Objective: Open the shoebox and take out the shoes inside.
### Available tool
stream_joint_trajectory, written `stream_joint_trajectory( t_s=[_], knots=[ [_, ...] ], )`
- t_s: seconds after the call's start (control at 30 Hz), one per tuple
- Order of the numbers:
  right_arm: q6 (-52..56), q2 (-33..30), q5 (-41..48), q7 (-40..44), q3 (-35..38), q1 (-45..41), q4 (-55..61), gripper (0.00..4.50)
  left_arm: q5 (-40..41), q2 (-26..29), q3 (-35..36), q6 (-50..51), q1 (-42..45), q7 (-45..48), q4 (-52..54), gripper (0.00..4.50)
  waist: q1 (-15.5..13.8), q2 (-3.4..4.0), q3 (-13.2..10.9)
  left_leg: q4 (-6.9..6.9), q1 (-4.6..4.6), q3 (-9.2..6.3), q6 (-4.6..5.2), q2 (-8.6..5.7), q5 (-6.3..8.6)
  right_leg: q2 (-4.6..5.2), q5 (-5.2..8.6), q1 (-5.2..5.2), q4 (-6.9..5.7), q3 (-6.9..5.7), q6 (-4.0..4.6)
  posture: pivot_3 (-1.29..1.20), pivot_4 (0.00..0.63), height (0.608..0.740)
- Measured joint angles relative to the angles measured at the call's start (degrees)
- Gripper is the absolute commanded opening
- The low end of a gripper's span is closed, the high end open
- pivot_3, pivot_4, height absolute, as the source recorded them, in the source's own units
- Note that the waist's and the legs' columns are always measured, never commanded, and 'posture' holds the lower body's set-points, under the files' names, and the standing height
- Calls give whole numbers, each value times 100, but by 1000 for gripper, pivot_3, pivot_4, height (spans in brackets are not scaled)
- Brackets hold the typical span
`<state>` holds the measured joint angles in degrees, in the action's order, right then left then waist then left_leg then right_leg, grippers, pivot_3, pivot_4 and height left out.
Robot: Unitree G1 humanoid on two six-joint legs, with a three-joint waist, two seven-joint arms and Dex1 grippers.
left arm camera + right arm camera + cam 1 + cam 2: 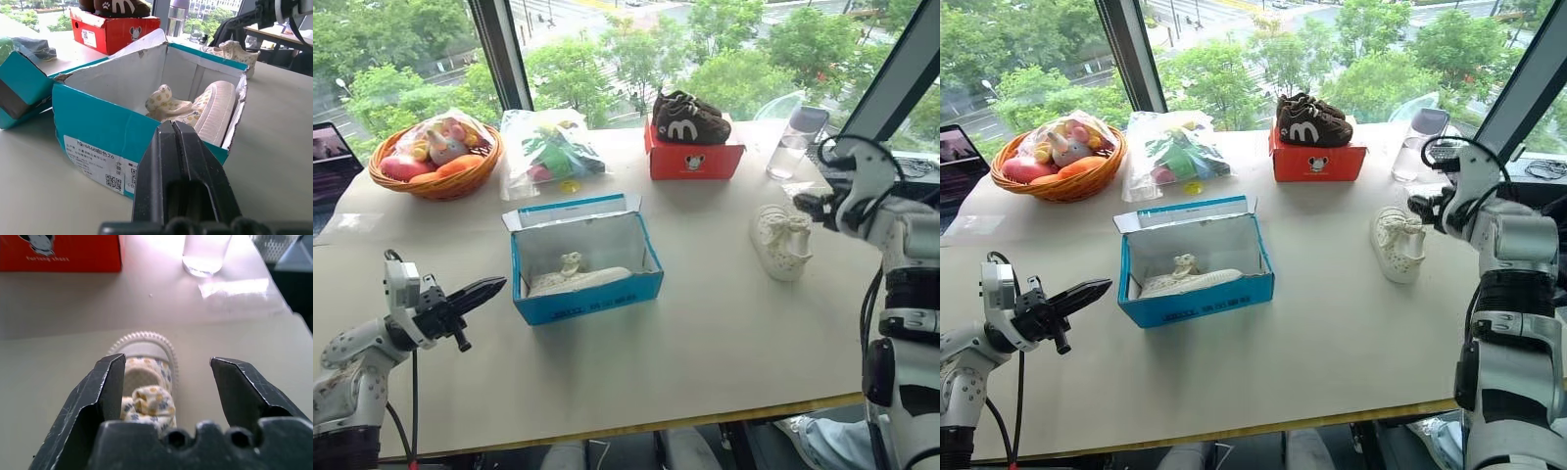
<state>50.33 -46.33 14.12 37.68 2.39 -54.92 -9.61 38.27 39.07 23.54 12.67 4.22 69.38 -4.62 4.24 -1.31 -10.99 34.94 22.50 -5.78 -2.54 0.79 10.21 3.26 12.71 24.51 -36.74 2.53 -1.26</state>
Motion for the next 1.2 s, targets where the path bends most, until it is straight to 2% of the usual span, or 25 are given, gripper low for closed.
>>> stream_joint_trajectory(
  t_s=[0.1, 0.13, 0.23, 0.3, 0.4, 0.57, 0.73, 1.0, 1.2],
  knots=[
    [659, 160, 753, 688, -310, -386, 1237, 3399, -10, 5, -10, -2, 46, 4, -5, 0, 17, 1, -1, -1, -5, 0, 0, 8, 0, -6, 0, -1, -5, 0, 1, 0, 150, 740],
    [924, 401, 1050, 849, -457, -599, 1657, 3399, -24, 5, -22, -2, 69, 5, -14, 0, 8, 0, 0, 0, -8, 0, 0, 10, 0, -7, 1, -5, -4, -2, 1, 0, 150, 740],
    [1524, 1060, 1517, 894, -749, -857, 2066, 4410, -47, 5, -47, -2, 92, 10, -48, 0, -27, -10, 6, 6, -6, 0, 0, 5, 0, -2, 0, -10, -2, -3, 1, 0, 150, 740],
    [1800, 1555, 1648, 847, -1063, -948, 1973, 4484, -72, 5, -61, -2, 116, 22, -122, 0, -51, -11, 7, 7, -5, 0, 0, 3, 0, 0, 0, -10, -2, -4, 1, 0, 150, 740],
    [1856, 2189, 1633, 849, -1662, -986, 1489, 4484, -113, 3, -109, -9, 168, 42, -158, 0, -76, -11, 7, 6, 6, -3, 0, 4, 0, -1, -1, 0, -2, -8, 3, 0, 150, 740],
    [1510, 2717, 1241, 853, -2207, -1212, 260, 4484, -178, -15, -154, -30, 178, 46, -187, 0, -65, -11, 7, 13, 21, -3, 0, 3, 0, -1, -8, 18, -9, -8, 10, 0, 150, 740],
    [1064, 3269, 852, 902, -2309, -1476, -1239, 4484, -218, -52, -204, -35, 125, 43, -170, 0, -32, -11, 7, 12, 27, -3, 0, 4, 0, -2, -8, 29, -16, -7, 11, 0, 150, 740],
    [633, 3642, 539, 1683, -2696, -1608, -1625, 4484, -218, -51, -202, -34, 38, 22, -150, 0, -20, -11, 7, 15, 49, -3, 0, 4, 0, -4, -20, 63, -36, -6, 30, 0, 150, 740],
    [270, 4198, 232, 1705, -2694, -1768, -2516, 4484, -218, -50, -201, -34, 24, 2, -89, 0, -21, -11, 7, 15, 48, -3, 0, 4, 0, -4, -12, 62, -35, -6, 17, 0, 150, 740]
  ],
)
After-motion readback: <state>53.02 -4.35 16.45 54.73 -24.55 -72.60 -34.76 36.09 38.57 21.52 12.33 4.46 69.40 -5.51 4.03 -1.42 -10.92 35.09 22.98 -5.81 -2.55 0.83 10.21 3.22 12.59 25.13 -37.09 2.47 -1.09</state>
